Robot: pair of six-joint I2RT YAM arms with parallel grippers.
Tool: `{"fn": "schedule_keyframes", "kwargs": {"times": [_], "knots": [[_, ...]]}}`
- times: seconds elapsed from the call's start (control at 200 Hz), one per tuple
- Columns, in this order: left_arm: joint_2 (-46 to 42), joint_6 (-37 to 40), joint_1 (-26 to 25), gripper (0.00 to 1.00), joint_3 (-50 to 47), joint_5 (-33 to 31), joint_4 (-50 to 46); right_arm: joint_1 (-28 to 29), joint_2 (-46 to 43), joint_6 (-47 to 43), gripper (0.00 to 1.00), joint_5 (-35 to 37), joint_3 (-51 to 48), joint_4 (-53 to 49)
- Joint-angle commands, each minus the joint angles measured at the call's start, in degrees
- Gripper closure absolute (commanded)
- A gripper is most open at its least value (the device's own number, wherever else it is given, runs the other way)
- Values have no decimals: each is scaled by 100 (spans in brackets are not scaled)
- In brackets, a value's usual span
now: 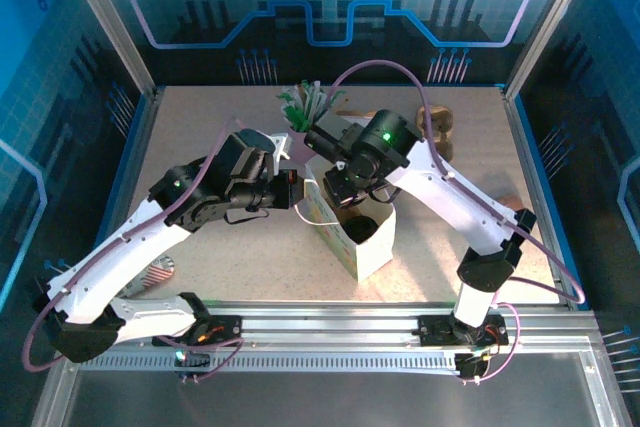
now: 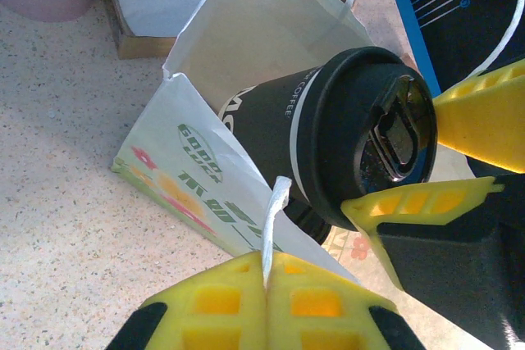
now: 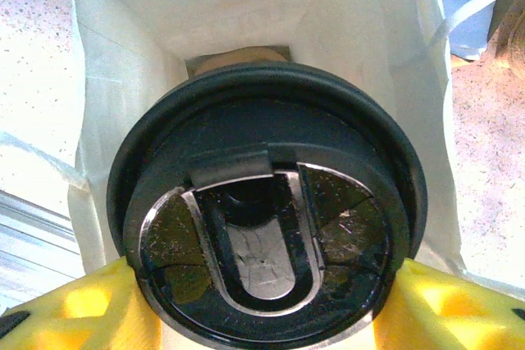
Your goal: Pack the takeout coffee
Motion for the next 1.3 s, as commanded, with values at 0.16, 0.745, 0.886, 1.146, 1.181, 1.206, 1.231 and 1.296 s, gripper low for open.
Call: {"fn": "schedule_keyframes", "kwargs": {"times": [0.16, 0.745, 0.886, 1.146, 1.181, 1.206, 1.231, 1.296], "knots": [[-90, -122, 27, 100, 92, 73, 130, -46, 184, -89, 48, 51, -53, -462], [-84, -111, 10, 100, 88, 47, 139, -342, 344, -292, 48, -247, -184, -254], [-74, -110, 11, 100, 91, 47, 147, -369, 425, -331, 48, -293, -145, -218], [-66, -92, 7, 100, 88, 48, 135, -468, 663, -401, 49, -359, 78, -226], [-66, -90, 8, 100, 86, 52, 133, -479, 687, -414, 49, -368, 103, -223], [-68, -90, 10, 100, 91, 57, 129, -491, 717, -416, 49, -375, 126, -223], [-75, -90, 7, 100, 85, 51, 129, -512, 738, -424, 49, -384, 145, -216], [-77, -90, 12, 100, 90, 57, 143, -555, 808, -440, 49, -404, 191, -213]]}}
